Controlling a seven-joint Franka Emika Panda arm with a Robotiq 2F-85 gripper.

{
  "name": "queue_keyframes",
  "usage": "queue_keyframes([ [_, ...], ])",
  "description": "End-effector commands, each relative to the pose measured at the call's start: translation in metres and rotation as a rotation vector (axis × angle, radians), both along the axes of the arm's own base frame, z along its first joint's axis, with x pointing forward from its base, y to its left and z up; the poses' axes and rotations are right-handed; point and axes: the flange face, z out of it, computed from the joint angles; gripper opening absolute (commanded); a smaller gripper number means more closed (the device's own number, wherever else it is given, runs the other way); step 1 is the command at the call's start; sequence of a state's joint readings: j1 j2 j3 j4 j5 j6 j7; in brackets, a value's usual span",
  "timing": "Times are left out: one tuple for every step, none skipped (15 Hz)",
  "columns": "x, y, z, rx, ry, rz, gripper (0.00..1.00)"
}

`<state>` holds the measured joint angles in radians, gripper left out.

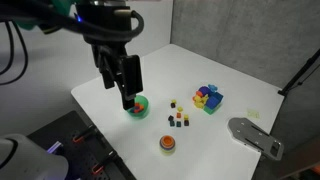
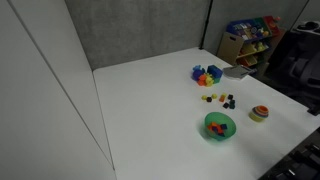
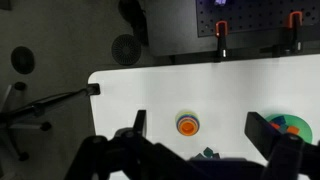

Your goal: Pick up a black block from the table and put it in the green bowl

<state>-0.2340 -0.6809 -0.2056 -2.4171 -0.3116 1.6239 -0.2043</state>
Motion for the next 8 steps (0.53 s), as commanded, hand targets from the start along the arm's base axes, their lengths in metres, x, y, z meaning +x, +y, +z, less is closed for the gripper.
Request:
queue_keyframes([
  [0.0, 0.0, 0.001, 0.0, 0.0, 0.0, 1.0],
  [0.0, 0.0, 0.001, 0.0, 0.0, 0.0, 1.0],
  [0.0, 0.0, 0.001, 0.0, 0.0, 0.0, 1.0],
  [0.0, 0.0, 0.001, 0.0, 0.0, 0.0, 1.0],
  [0.004, 0.006, -0.001, 0.011, -0.014, 0.004, 1.0],
  [0.007, 0.013, -0.003, 0.018, -0.013, 0.009, 1.0],
  [0.011, 0.019, -0.005, 0.021, -0.013, 0.014, 1.0],
  [0.015, 0.027, -0.009, 0.023, -0.014, 0.021, 1.0],
])
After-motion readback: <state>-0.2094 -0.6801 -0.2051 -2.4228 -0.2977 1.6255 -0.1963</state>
